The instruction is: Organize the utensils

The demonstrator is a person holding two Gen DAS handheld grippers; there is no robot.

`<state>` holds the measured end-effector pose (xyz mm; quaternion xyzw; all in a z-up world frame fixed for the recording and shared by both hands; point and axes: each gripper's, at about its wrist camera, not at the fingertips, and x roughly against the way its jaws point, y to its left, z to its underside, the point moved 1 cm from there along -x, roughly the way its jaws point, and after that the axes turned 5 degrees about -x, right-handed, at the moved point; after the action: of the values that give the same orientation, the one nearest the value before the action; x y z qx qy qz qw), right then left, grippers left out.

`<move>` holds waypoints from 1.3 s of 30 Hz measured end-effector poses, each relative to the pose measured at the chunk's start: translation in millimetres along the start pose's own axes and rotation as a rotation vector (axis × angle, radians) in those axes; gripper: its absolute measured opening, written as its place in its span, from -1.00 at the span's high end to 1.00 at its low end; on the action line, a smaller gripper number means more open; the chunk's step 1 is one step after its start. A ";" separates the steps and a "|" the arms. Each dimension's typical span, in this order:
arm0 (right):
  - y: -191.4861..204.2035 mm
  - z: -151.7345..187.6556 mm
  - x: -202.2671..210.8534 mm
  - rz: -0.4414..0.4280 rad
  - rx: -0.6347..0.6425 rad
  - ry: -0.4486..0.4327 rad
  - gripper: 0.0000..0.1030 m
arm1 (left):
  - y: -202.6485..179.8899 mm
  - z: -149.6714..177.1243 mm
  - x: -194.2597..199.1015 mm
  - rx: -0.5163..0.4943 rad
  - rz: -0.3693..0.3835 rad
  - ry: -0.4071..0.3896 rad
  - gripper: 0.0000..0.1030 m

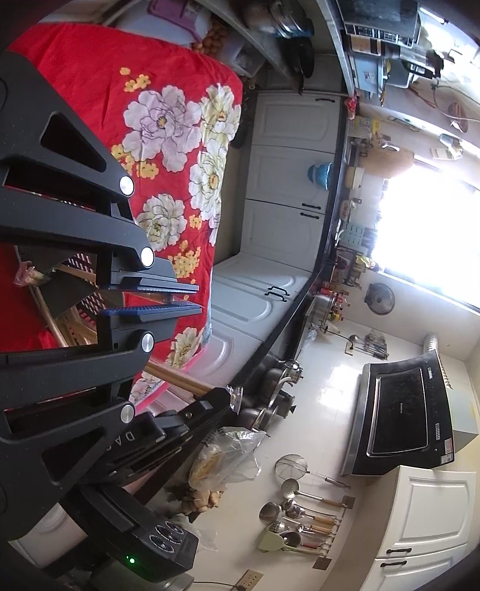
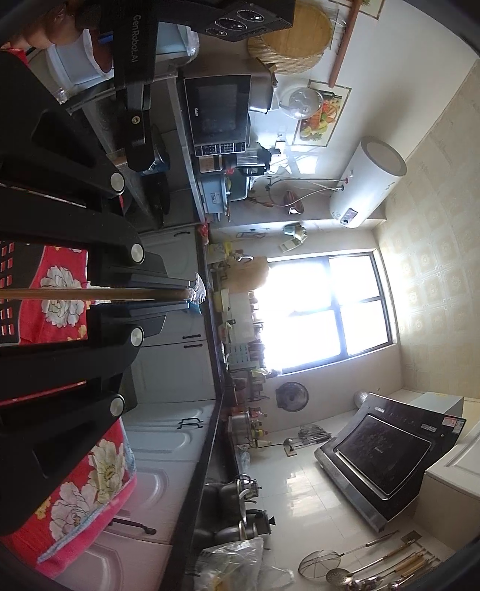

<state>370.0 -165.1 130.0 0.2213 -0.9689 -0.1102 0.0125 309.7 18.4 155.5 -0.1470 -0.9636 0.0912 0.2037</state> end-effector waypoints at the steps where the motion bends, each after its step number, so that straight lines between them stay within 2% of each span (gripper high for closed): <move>1: -0.4 3.1 0.1 0.000 -0.001 0.006 0.88 | 0.3 1.7 -0.9 -0.001 -0.002 0.003 0.94; 17: 0.0 21.3 21.4 -0.027 -0.039 0.134 0.86 | 8.6 16.8 -7.1 0.017 -0.024 0.036 0.94; 28: -12.8 23.4 48.0 -0.021 -0.113 0.222 0.48 | 10.4 23.3 3.2 0.029 -0.033 0.047 0.92; 34: -17.3 22.0 65.4 0.001 -0.124 0.236 0.37 | 6.3 26.1 16.5 0.026 -0.038 0.052 0.49; 39: -17.2 20.0 82.2 0.017 -0.109 0.241 0.12 | 2.1 29.3 30.8 0.023 -0.045 0.051 0.20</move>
<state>301.8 -211.5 104.7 0.2238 -0.9548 -0.1350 0.1419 270.9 26.8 139.9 -0.1253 -0.9601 0.0938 0.2319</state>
